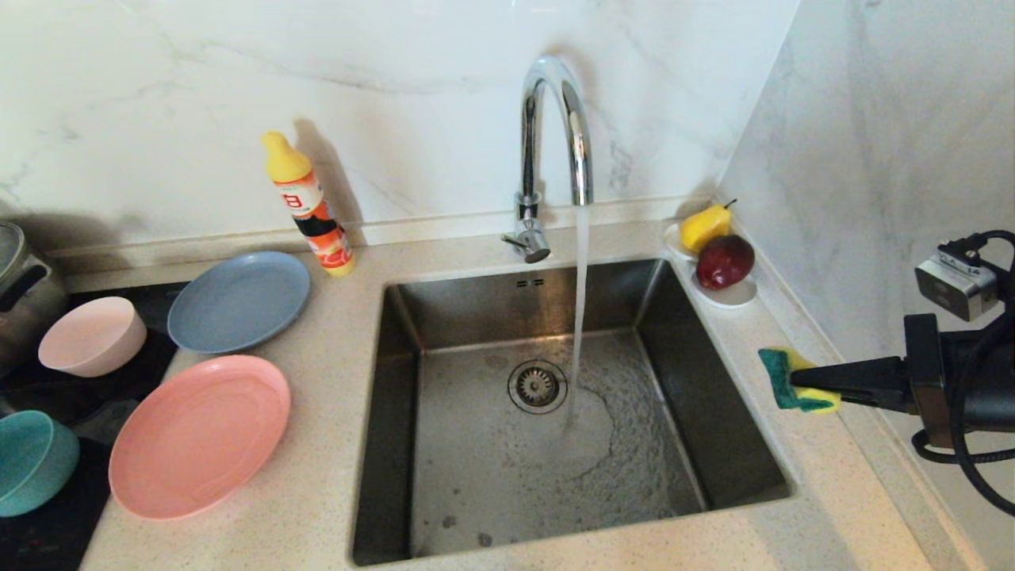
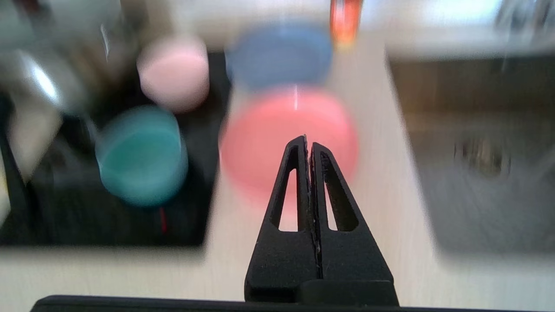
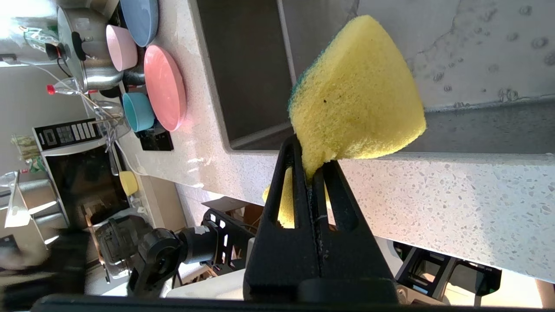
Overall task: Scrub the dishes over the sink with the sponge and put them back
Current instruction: Put down the sponge
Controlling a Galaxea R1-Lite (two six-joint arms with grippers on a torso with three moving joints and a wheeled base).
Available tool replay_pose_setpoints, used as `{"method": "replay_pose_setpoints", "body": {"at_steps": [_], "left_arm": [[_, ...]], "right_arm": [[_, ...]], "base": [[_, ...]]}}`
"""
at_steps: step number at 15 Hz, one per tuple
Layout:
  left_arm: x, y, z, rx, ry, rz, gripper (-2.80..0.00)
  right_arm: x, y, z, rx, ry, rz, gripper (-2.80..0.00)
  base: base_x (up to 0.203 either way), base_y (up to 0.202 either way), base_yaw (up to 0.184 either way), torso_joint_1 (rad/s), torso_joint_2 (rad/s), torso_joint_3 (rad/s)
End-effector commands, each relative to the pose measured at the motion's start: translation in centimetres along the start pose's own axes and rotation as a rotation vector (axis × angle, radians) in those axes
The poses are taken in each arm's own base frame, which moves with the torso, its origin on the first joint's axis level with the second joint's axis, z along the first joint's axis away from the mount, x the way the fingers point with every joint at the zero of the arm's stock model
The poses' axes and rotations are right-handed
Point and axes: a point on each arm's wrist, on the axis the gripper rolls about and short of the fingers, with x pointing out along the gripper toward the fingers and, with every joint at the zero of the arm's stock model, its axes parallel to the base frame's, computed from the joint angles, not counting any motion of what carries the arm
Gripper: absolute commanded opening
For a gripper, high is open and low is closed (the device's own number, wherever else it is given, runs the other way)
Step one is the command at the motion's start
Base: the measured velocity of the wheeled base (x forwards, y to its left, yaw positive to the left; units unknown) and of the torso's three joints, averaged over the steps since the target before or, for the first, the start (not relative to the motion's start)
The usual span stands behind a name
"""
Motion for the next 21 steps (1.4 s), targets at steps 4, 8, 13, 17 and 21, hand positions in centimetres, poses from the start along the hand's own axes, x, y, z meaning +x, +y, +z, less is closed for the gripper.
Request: {"method": "replay_pose_setpoints", "body": {"at_steps": [4,8,13,17,21], "left_arm": [[-1.0,-0.8,-8.7,-0.031,0.138,-0.149,-2.8],[-0.9,-0.9,-9.0,-0.035,0.15,-0.173,-2.8],[-0.9,-0.9,-9.0,-0.038,0.141,-0.171,-2.8],[-0.9,-0.9,-9.0,-0.038,0.141,-0.171,-2.8],[-0.9,-0.9,-9.0,-0.038,0.141,-0.171,-2.8]], "right_arm": [[-0.2,0.3,0.1,-0.007,-0.008,0.006,-2.8],[-0.7,0.6,0.1,-0.058,-0.034,0.002,-2.8],[-0.8,0.0,-0.3,-0.197,-0.087,-0.119,-2.8],[-0.4,-1.4,-1.0,-0.352,-0.091,-0.273,-2.8],[-0.3,-3.6,-2.2,-0.475,-0.083,-0.386,-2.8]], "base": [[0.0,0.0,0.0,0.0,0.0,0.0],[0.0,0.0,0.0,0.0,0.0,0.0],[0.0,0.0,0.0,0.0,0.0,0.0],[0.0,0.0,0.0,0.0,0.0,0.0],[0.0,0.0,0.0,0.0,0.0,0.0]]}}
